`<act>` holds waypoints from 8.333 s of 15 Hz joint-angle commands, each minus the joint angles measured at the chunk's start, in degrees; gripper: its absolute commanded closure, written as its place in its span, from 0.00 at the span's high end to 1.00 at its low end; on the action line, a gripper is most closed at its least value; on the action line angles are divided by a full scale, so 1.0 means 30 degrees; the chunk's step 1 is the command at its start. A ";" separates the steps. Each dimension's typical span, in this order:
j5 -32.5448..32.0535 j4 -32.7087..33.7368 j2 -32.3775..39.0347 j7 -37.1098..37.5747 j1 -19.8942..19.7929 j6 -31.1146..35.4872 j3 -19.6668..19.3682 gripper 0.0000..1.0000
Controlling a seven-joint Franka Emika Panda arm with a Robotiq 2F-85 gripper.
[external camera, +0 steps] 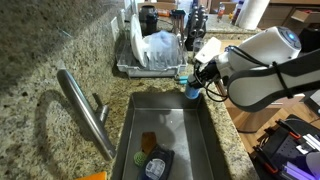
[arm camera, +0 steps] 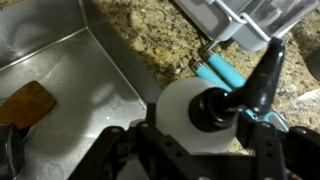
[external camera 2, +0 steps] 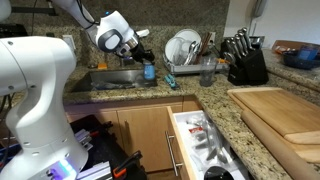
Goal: Put the soap bottle in front of the sink and the cup in front of the drawer
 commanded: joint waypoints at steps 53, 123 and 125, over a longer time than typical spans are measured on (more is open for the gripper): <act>0.9779 -0.0102 1.0977 -0.0927 0.3447 -1.0221 -0.6470 1.00; 1.2728 0.8201 1.6917 -0.0020 -1.6255 -2.8804 -1.0291 1.00; 1.2430 0.9025 1.6761 -0.0028 -1.6267 -2.9281 -1.0437 1.00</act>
